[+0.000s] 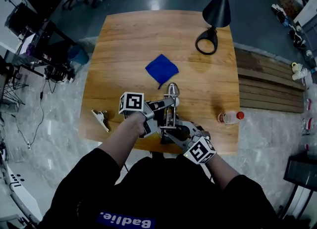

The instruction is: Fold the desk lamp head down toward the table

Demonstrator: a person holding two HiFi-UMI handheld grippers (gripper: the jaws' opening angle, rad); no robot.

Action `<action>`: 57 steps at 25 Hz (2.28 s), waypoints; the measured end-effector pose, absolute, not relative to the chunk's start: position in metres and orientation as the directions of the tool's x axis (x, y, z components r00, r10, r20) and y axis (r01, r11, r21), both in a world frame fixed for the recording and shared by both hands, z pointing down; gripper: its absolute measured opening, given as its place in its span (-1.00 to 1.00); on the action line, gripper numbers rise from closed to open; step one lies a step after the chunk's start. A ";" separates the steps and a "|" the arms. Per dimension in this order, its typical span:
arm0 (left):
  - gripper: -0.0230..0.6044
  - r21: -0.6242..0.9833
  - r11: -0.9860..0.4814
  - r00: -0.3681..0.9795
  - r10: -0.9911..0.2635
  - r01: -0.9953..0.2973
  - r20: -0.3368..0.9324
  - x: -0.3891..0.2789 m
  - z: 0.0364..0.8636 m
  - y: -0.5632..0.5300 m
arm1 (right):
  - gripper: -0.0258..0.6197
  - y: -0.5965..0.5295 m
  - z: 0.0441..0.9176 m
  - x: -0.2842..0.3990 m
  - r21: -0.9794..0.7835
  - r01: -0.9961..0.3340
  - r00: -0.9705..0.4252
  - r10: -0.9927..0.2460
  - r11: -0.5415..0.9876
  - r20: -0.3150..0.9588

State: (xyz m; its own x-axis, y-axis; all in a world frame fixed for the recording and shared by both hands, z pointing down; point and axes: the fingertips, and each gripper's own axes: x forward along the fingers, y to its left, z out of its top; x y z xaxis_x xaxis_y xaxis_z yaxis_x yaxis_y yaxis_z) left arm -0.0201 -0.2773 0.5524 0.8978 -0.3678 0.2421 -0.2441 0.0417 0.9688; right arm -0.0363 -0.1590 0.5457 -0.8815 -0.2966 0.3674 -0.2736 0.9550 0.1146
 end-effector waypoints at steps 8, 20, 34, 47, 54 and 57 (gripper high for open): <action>-0.55 0.974 -0.051 0.926 -0.326 -0.219 0.191 -0.037 0.527 -0.259 | -0.56 -0.156 0.543 -0.033 0.134 -0.301 -0.854 -0.329 0.944 0.404; -0.55 0.845 -0.483 0.956 -0.273 -0.228 0.102 -0.059 0.468 -0.182 | -0.56 -0.136 0.512 0.010 -0.020 -0.597 -0.749 -0.548 0.802 0.372; -0.55 0.468 -0.705 0.844 -0.486 -0.532 0.227 0.026 0.427 -0.001 | -0.56 -0.009 0.443 0.063 -0.331 -0.442 -0.897 -0.417 0.834 0.146; -0.86 0.064 -0.878 0.879 -0.471 -0.475 0.069 0.013 0.344 0.099 | -0.89 0.084 0.361 0.028 -0.246 -0.377 -0.926 -0.371 0.893 0.072; -0.90 0.066 -0.888 0.890 -0.453 -0.456 0.050 -0.009 0.344 0.117 | -0.90 0.106 0.351 0.008 -0.206 -0.411 -0.912 -0.404 0.888 0.076; -0.90 0.069 -0.893 0.896 -0.441 -0.444 0.052 -0.010 0.347 0.119 | -0.91 0.107 0.350 0.007 -0.199 -0.432 -0.902 -0.427 0.880 0.070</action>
